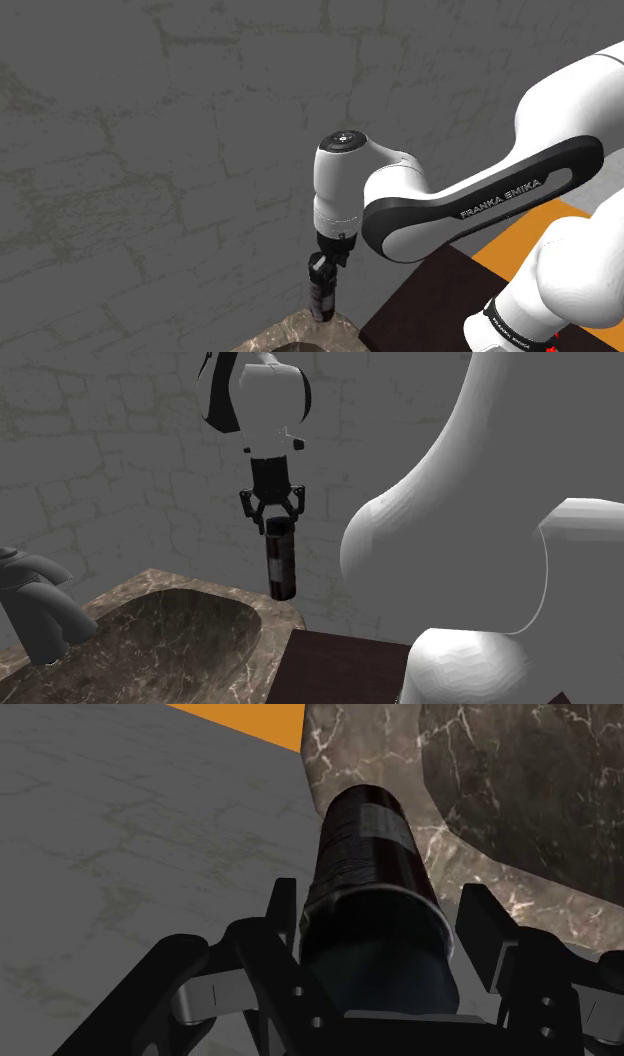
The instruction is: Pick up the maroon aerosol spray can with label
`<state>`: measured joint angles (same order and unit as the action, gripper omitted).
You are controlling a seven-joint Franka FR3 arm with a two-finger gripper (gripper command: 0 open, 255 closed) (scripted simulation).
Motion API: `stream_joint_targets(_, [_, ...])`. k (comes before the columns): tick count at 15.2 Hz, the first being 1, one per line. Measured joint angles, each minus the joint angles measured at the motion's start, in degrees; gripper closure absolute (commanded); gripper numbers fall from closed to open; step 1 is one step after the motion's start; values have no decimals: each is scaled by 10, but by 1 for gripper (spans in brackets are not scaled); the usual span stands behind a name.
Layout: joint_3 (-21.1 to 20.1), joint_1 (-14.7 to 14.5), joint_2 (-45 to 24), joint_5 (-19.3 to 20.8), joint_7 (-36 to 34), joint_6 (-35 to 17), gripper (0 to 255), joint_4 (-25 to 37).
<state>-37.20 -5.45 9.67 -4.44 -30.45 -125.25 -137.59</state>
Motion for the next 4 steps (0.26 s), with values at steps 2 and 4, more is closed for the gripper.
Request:
stream_joint_targets(2, [3, -2, 13, -8, 6, 17, 255, 6])
stream_joint_targets(4, [6, -3, 22, -12, 10, 30, 255, 12])
